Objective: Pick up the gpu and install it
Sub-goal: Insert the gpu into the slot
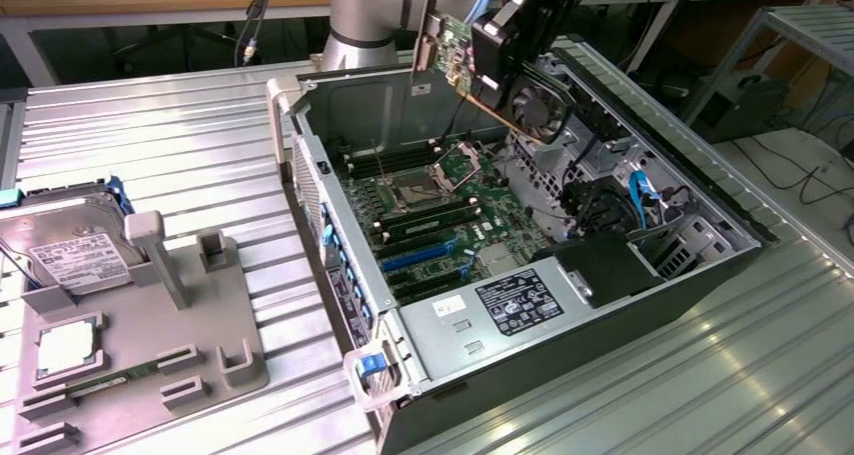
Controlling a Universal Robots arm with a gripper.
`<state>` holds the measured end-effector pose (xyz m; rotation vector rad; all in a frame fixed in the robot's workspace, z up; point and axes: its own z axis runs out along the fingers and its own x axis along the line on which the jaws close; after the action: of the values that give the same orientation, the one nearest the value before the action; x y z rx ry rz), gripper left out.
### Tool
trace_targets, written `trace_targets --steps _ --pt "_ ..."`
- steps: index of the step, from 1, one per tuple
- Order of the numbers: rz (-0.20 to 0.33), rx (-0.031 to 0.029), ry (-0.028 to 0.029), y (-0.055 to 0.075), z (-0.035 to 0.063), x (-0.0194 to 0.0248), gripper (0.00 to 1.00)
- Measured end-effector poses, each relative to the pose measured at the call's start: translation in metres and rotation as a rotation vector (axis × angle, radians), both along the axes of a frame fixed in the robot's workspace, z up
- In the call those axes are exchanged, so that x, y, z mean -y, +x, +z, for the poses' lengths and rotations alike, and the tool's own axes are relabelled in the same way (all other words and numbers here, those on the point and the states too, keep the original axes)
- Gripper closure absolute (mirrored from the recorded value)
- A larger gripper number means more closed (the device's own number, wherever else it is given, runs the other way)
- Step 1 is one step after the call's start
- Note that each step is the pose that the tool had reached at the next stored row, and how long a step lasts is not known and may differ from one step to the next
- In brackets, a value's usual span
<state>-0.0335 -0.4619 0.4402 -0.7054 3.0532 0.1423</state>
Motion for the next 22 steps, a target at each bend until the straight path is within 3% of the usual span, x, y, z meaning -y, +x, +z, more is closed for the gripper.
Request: trace_targets --steps 22 --pt "0.1 0.0 0.0 0.0023 -0.001 0.0 0.71"
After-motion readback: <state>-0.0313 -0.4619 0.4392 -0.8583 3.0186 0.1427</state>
